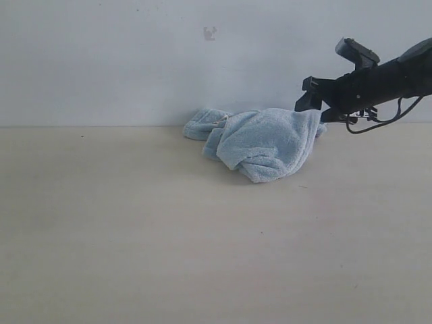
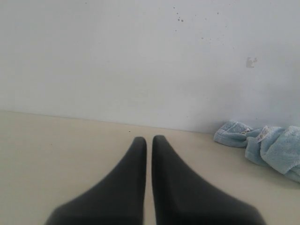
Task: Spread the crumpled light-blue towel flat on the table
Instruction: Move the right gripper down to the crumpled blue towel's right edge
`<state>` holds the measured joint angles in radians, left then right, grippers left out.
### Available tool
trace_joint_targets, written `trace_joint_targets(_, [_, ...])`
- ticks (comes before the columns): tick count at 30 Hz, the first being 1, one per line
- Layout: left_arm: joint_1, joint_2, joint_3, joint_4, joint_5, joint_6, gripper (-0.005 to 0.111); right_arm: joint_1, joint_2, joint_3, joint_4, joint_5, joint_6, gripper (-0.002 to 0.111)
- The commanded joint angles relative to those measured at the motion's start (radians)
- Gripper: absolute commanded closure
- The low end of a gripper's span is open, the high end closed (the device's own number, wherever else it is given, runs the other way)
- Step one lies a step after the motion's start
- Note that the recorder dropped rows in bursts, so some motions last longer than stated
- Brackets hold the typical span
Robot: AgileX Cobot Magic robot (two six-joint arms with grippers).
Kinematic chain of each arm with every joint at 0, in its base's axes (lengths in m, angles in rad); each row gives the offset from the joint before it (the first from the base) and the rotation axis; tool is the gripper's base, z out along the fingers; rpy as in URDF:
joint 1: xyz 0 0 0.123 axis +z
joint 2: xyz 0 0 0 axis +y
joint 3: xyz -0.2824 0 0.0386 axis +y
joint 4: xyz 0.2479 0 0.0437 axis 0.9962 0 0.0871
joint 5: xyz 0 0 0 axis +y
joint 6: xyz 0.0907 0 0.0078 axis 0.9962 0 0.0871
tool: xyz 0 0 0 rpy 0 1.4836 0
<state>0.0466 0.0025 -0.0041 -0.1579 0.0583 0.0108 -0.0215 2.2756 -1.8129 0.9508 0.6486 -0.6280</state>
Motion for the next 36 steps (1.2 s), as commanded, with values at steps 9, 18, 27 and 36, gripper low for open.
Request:
trace_joint_targets(9, [0.003,-0.002,0.004,-0.002,-0.005,0.006,0.103,0.029,0.039,-0.006,0.025,-0.056,-0.070,0.043])
trace_joint_targets(18, [0.003,-0.002,0.004,-0.002,-0.005,0.006,0.103,0.033,0.098,-0.071,0.045,-0.042,-0.061,0.043])
trace_joint_targets(27, [0.003,-0.002,0.004,-0.002,-0.005,0.006,0.103,0.036,0.111,-0.073,-0.020,-0.046,-0.046,0.062])
trace_joint_targets(36, [0.003,-0.002,0.004,-0.002,-0.005,0.006,0.103,0.102,0.120,-0.073,-0.215,-0.018,0.001,0.087])
